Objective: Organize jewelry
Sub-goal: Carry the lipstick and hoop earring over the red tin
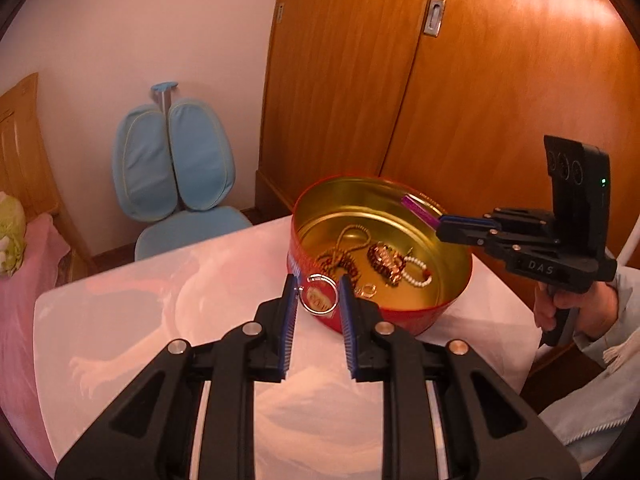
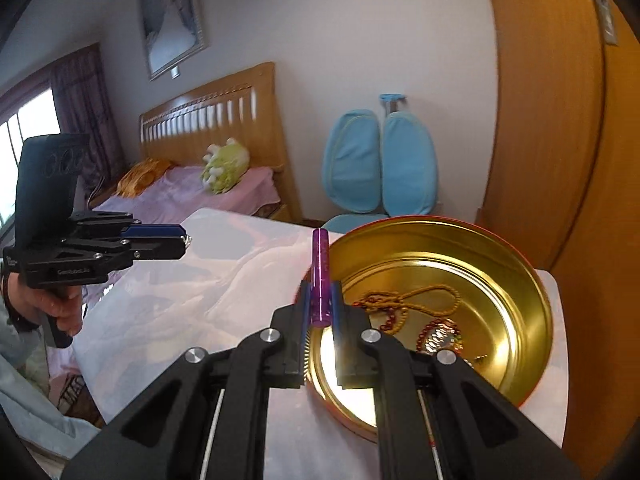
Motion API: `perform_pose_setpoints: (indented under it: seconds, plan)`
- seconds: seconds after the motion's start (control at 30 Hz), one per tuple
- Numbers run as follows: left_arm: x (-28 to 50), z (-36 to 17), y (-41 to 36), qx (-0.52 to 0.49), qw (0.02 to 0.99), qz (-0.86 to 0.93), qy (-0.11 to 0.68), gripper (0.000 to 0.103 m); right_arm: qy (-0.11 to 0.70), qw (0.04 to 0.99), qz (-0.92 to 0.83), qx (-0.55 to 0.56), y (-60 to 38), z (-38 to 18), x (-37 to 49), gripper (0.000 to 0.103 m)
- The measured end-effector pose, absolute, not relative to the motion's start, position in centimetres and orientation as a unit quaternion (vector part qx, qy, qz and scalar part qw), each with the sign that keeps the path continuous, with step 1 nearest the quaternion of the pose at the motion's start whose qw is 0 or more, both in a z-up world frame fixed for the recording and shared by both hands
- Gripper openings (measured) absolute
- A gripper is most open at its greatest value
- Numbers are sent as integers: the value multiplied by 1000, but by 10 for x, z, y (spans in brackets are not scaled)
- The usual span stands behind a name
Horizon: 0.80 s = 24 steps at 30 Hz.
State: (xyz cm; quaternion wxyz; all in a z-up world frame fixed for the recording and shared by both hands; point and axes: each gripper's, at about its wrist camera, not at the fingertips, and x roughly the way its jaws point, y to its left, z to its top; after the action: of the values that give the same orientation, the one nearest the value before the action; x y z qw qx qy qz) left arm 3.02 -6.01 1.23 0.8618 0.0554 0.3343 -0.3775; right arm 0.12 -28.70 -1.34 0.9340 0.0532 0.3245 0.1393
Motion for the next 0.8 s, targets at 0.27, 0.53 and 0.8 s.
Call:
perform_pose_setpoints:
  seconds: [0.27, 0.53, 0.8]
  plan:
    - [47, 36, -123, 101, 843, -430, 306, 21, 321, 940, 66, 98, -341, -13, -13, 11]
    - [69, 37, -167, 123, 814, -468, 320, 21, 370, 924, 34, 94, -354, -15, 5, 11]
    - [116, 21, -216, 185, 756, -504, 376, 21, 478, 875, 13, 74, -359, -29, 77, 11]
